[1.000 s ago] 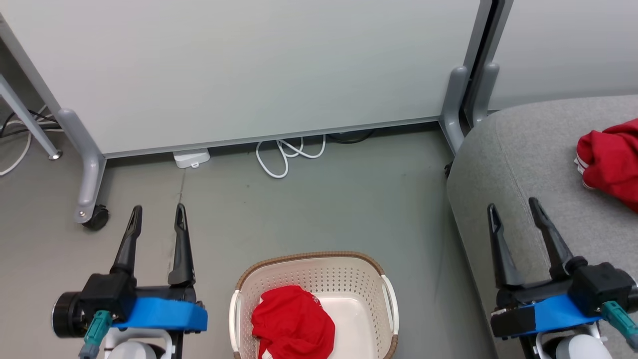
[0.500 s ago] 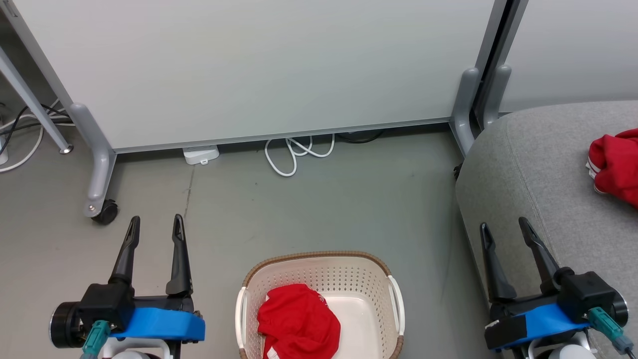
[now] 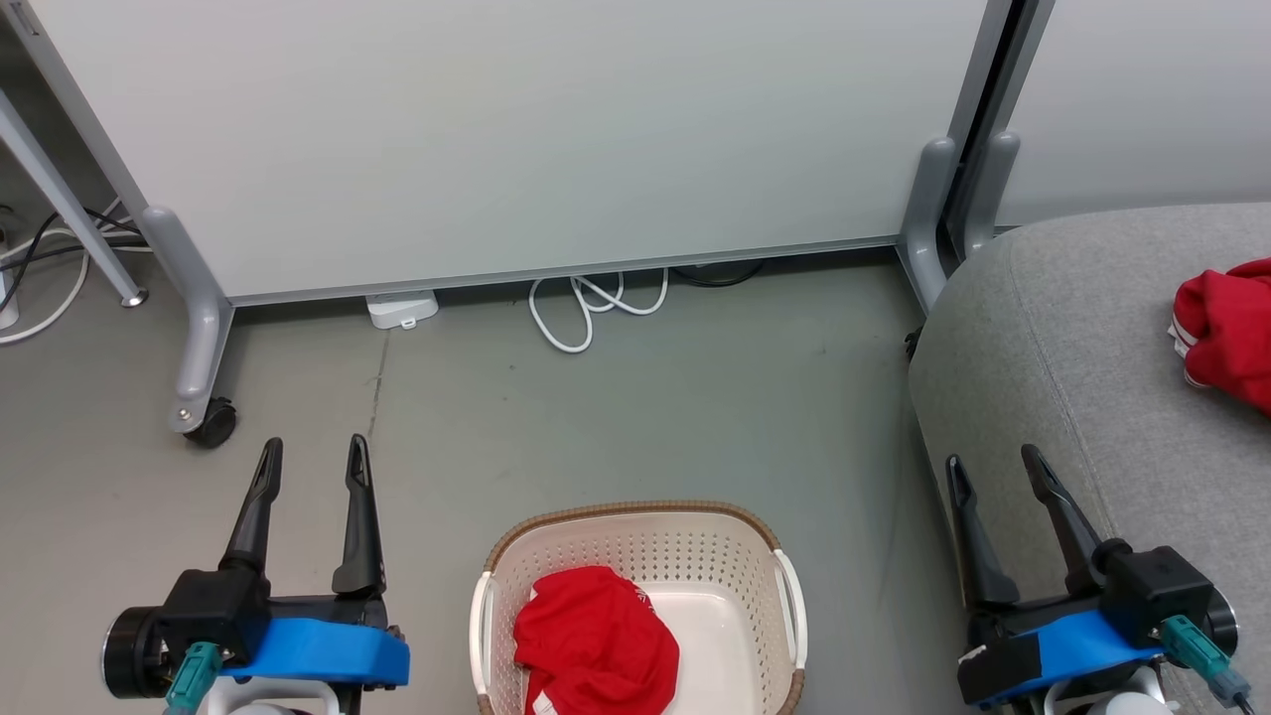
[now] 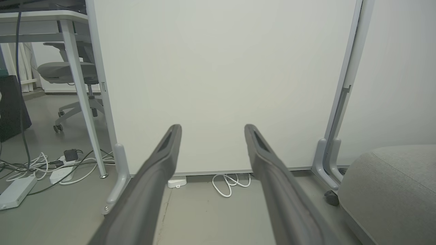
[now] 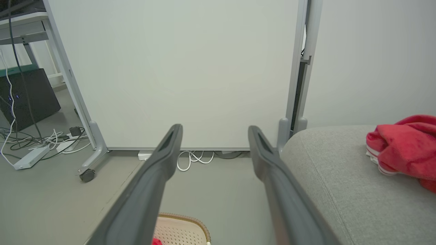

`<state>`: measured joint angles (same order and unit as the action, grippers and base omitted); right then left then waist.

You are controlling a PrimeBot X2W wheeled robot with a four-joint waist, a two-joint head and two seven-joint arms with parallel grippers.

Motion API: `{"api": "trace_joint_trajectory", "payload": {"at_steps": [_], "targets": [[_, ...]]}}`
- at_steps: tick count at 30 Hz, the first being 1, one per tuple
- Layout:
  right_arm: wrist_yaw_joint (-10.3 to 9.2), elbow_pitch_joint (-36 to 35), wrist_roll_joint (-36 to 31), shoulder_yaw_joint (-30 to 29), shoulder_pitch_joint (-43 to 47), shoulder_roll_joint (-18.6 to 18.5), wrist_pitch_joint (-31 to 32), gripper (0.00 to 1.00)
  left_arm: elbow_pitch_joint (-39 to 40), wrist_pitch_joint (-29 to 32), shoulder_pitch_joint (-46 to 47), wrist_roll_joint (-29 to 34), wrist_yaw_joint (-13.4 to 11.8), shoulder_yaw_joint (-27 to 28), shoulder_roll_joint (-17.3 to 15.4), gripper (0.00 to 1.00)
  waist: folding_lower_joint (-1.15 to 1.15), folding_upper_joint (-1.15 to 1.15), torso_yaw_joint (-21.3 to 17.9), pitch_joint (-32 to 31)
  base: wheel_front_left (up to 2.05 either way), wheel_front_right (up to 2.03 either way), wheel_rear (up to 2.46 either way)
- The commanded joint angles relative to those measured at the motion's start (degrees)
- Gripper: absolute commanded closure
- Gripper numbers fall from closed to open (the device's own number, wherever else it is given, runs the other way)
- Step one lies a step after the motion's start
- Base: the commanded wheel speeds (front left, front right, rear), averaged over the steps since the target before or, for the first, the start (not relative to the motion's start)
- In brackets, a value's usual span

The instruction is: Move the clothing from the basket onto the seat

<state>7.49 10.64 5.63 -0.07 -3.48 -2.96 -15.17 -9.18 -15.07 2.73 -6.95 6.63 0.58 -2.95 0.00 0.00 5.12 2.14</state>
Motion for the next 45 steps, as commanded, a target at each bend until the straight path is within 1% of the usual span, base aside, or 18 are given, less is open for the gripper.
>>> {"api": "trace_joint_trajectory", "payload": {"at_steps": [1, 8, 12, 15, 18, 27, 28, 29, 36, 40, 45], "targets": [[0.01, 0.1, 0.0, 0.2, 0.4, 0.1, 0.0, 0.0, -0.2, -0.2, 0.3, 0.0, 0.3, -0.2, 0.1, 0.0, 0.0, 0.0, 0.0, 0.1, 0.0, 0.0, 0.0], [0.01, 0.0, -0.1, 0.7, -0.3, 0.1, 0.0, 0.0, -0.3, -0.2, 0.8, 0.3, 0.4, -0.3, 0.1, 0.0, 0.0, 0.0, -0.1, 0.4, 0.0, 0.0, 0.0], [0.01, -0.1, -0.2, 0.9, -0.9, 0.1, 0.0, 0.0, -1.5, -0.2, 2.0, 1.2, 0.6, -1.3, 0.1, 0.0, 0.0, 0.0, -0.6, 1.1, 0.0, 0.0, 0.0], [0.01, -0.2, -0.4, 1.1, -1.7, 0.1, 0.0, 0.0, -3.2, -0.2, 3.8, 2.2, 0.8, -3.2, -0.1, 0.0, 0.0, 0.0, -1.2, 2.0, 0.0, 0.0, 0.0], [0.01, -0.6, -0.6, 1.4, -2.7, 0.1, 0.0, 0.0, -5.5, -0.2, 6.4, 2.6, 0.9, -5.3, -1.0, 0.0, 0.0, 0.0, -2.3, 3.4, 0.0, 0.0, 0.0], [0.01, -2.5, -1.6, 1.7, -8.3, 0.1, 0.0, 0.0, -17.0, -0.1, 18.8, 0.1, 0.9, -17.9, -5.8, 0.0, 0.0, 0.0, -6.7, 12.1, 0.0, 0.0, 0.0], [0.01, -2.5, -1.6, 1.7, -8.3, 0.1, 0.0, 0.0, -17.0, -0.1, 18.8, 0.1, 0.9, -17.9, -5.8, 0.0, 0.0, 0.0, -6.7, 12.1, 0.0, 0.0, 0.0], [0.01, -2.8, -1.5, 1.8, -9.1, 0.1, 0.0, 0.0, -18.3, -0.2, 20.2, -0.2, 0.9, -19.3, -6.3, 0.0, 0.0, 0.0, -7.3, 13.2, 0.0, 0.0, 0.0], [0.01, -4.8, -0.6, 2.8, -13.8, 0.1, 0.0, 0.0, -29.5, -0.1, 29.9, -1.7, 0.9, -30.1, -10.3, 0.0, 0.0, 0.0, -10.8, 20.9, 0.0, 0.0, 0.0], [0.01, -5.8, -0.4, 2.7, -16.2, 0.1, 0.0, 0.0, -35.6, -0.2, 35.0, -3.3, 0.9, -36.7, -11.3, 0.0, 0.0, 0.0, -12.0, 24.9, 0.0, 0.0, 0.0], [0.01, -7.3, -0.5, 2.6, -18.8, 0.1, 0.0, 0.0, -43.1, 0.5, 40.7, -6.2, 0.9, -46.6, -11.0, 0.0, 0.0, 0.0, -13.1, 29.7, 0.0, 0.0, 0.0]]}}
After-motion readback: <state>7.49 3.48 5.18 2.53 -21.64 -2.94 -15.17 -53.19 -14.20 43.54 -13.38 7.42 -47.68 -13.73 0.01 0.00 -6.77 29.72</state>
